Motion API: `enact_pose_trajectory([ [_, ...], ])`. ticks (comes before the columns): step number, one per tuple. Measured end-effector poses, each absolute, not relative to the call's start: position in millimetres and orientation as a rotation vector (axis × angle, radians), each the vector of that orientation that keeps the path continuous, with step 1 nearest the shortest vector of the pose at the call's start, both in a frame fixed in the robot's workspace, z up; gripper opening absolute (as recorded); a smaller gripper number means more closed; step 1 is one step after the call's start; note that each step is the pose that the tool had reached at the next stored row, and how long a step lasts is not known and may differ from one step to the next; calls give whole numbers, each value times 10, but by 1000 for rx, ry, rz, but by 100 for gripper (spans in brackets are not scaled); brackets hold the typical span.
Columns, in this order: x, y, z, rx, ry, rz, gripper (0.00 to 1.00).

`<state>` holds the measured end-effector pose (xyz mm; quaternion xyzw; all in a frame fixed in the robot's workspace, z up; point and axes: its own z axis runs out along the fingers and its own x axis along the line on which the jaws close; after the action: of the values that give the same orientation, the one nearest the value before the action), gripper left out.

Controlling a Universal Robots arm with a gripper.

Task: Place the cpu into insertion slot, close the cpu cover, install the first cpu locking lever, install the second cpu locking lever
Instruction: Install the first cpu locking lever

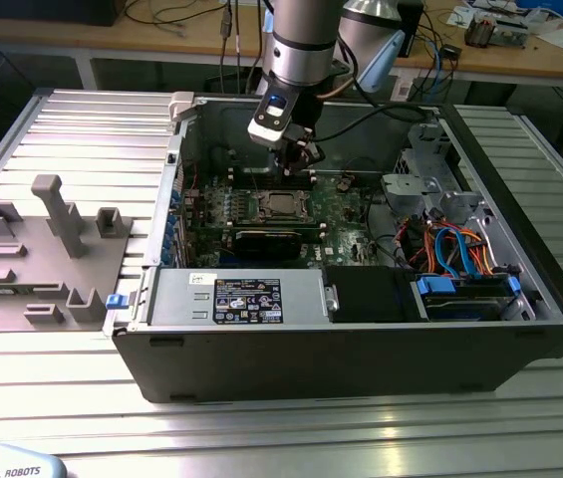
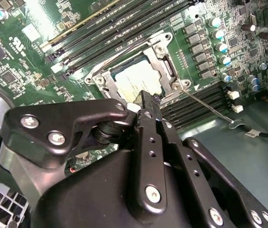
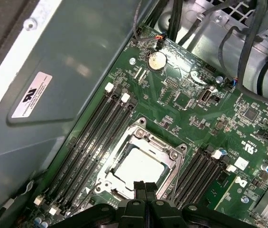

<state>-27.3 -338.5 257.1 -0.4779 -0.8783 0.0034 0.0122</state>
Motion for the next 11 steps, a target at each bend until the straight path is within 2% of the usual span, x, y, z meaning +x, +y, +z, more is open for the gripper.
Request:
enact_pose_trajectory([
  [11, -273, -3385, 2571, -1401, -2785, 12, 11],
])
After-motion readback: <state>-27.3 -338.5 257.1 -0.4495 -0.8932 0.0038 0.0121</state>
